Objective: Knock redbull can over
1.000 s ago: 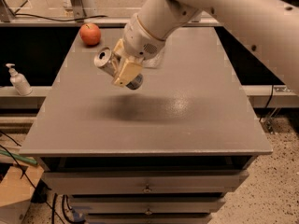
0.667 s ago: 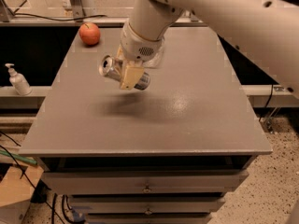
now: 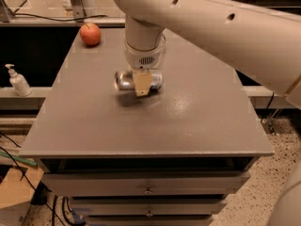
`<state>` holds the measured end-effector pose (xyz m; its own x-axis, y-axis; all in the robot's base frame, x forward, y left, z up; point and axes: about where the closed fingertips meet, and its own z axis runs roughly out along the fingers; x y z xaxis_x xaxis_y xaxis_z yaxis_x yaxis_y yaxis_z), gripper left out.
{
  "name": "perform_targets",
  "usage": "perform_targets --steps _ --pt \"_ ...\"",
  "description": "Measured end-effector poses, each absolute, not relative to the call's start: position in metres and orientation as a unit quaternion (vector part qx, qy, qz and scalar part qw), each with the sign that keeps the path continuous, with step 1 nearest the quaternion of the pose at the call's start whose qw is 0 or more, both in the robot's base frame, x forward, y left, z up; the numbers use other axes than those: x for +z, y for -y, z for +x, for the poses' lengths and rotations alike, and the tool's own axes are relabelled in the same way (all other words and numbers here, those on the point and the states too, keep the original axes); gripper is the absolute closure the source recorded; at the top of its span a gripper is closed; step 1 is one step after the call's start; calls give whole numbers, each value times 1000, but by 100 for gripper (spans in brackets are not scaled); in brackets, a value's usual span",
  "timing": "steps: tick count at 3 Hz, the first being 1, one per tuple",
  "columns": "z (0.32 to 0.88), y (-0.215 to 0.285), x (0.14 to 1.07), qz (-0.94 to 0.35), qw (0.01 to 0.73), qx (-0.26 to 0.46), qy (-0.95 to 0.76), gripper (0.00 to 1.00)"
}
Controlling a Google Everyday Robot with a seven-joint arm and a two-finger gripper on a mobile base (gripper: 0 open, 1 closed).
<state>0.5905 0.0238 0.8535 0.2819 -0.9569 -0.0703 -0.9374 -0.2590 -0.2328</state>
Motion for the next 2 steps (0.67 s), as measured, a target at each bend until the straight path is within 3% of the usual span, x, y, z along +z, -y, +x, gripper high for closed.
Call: perform_targets --steps 1,2 --pt "593 -21 854 -792 114 -49 -597 0" --pt "593 -21 854 -792 114 -49 -597 0"
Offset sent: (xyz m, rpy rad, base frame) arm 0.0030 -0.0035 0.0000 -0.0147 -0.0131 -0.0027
